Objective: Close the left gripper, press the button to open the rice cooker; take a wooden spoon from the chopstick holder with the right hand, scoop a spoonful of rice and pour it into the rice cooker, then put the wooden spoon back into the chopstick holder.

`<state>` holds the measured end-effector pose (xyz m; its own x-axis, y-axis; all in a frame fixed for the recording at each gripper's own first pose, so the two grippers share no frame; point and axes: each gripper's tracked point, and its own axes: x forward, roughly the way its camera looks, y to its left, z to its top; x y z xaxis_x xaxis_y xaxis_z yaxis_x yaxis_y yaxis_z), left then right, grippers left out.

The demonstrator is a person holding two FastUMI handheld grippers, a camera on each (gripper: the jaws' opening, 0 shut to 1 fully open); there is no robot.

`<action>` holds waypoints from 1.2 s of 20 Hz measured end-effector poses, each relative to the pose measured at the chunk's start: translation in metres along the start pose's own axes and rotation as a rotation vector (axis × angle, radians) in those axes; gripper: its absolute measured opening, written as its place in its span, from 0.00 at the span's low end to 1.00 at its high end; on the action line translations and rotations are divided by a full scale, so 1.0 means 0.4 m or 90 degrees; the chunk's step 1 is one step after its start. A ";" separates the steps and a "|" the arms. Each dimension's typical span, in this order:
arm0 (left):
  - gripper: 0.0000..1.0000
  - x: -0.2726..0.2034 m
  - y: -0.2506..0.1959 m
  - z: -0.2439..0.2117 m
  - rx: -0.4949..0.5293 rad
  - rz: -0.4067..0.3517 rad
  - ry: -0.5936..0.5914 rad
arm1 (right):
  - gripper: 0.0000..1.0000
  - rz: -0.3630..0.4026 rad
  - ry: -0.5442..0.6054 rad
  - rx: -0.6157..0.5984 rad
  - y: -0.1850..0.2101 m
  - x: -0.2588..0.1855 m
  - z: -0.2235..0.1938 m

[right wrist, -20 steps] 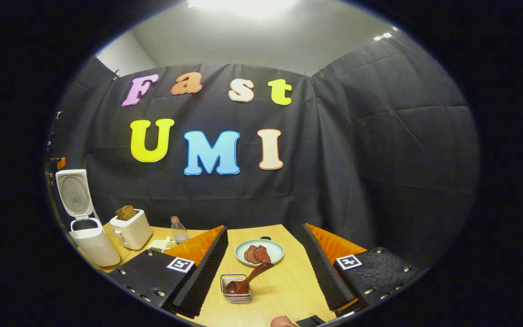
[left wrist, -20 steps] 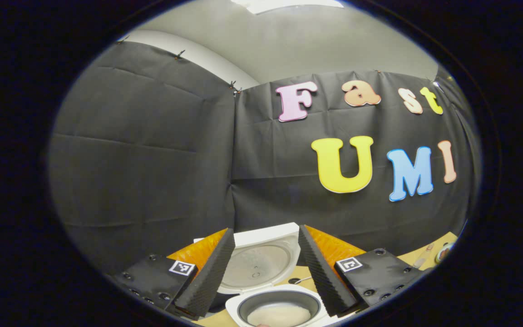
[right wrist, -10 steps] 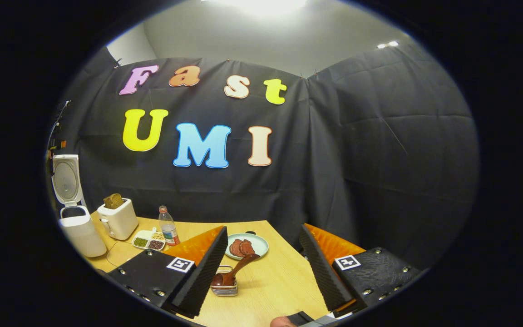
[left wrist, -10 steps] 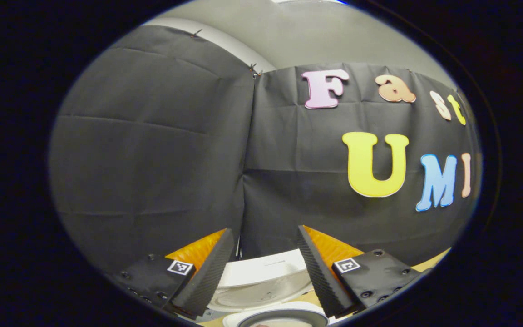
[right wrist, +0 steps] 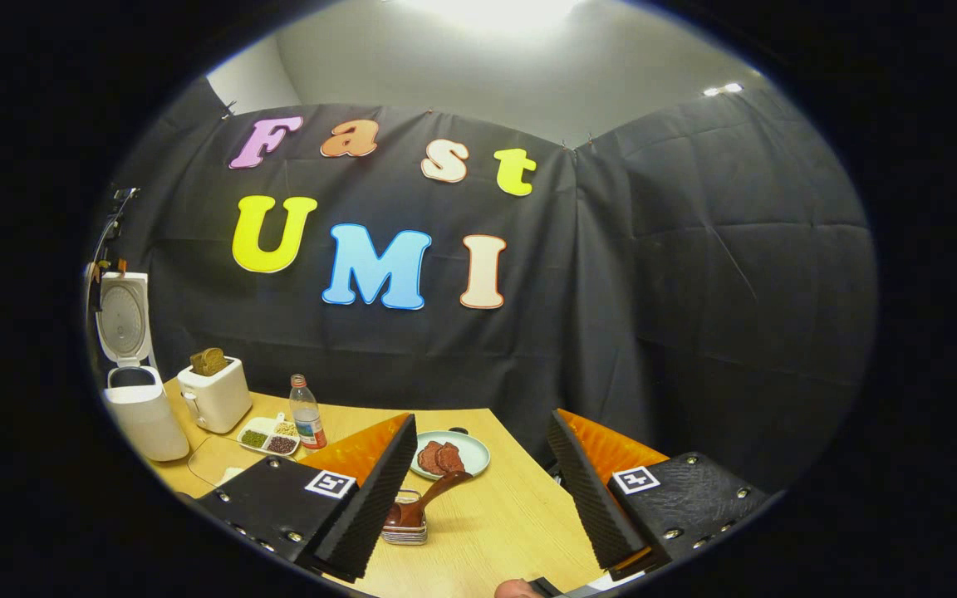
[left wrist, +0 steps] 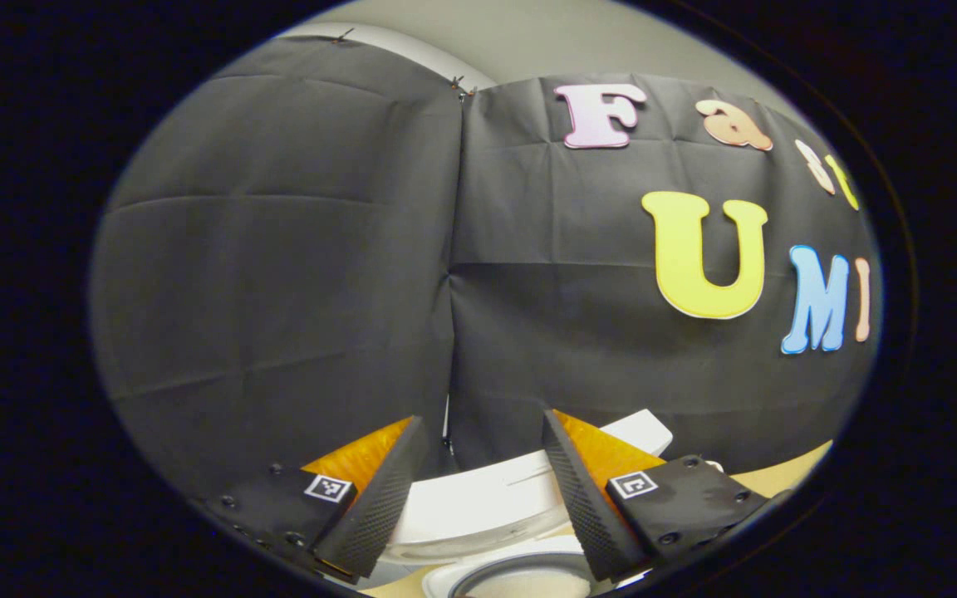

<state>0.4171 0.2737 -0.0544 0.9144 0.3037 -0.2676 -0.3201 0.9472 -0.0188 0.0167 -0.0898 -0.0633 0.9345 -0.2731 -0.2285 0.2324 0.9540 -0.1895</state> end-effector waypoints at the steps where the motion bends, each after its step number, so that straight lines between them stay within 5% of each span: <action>1: 0.96 -0.006 -0.002 -0.003 -0.003 -0.005 0.006 | 0.96 0.007 -0.003 -0.002 0.005 0.003 0.003; 24: 0.97 -0.362 -0.190 -0.285 -0.012 -0.073 0.102 | 0.96 0.116 -0.007 0.006 -0.062 0.083 -0.038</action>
<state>0.2810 0.1461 -0.1239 0.8946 0.1716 -0.4126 -0.2215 0.9722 -0.0758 0.0381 -0.1244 -0.0807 0.9641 -0.0940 -0.2484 0.0612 0.9887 -0.1368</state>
